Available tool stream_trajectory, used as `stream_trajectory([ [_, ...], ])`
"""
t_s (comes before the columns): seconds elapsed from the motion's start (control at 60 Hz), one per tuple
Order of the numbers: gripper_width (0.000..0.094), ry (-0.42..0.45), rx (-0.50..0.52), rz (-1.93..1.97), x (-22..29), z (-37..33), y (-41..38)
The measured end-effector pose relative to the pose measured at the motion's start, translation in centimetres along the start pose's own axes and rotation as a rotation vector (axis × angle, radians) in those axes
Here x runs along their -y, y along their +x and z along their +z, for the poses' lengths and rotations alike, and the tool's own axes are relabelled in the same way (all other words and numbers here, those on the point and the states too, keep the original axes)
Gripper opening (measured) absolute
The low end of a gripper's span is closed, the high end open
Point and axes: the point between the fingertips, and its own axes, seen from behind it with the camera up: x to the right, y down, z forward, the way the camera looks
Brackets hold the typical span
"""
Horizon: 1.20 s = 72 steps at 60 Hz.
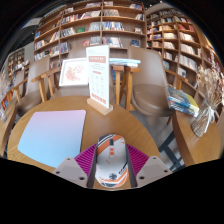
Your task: Arrange mouse
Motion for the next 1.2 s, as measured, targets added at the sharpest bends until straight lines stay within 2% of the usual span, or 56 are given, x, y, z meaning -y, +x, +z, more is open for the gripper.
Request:
stream_trajectory([
  [0.1,0.0446,-0.021,-0.017,-0.025,0.0,-0.5,-0.3],
  [0.25,0.0432,0.063,-0.015,-0.080,4.6,-2.7,-2.4],
  [0.417,0.0432,0.087,0.068,-0.080,8.1,-2.8,-10.0],
  [0.5,0.0433,0.069,0.101,-0.069,8.3,-1.4,-14.2],
  [0.617,0.0433,-0.002,0.149,-0.059,6.2,0.9,-19.5],
  [0.75,0.0434,-0.051,0.142,-0.055,3.8,2.7,-21.9],
  [0.9,0.0547,-0.022,0.114,-0.050,3.8,2.9,-21.9],
  [0.967,0.0756,-0.013,0.084,-0.026,4.0,2.2,-21.2],
  [1.017,0.0845,0.004,0.087,-0.008,4.5,1.0,-21.3],
  [1.2,0.0853,0.078,0.106,0.001,4.3,-7.7,-20.5],
])
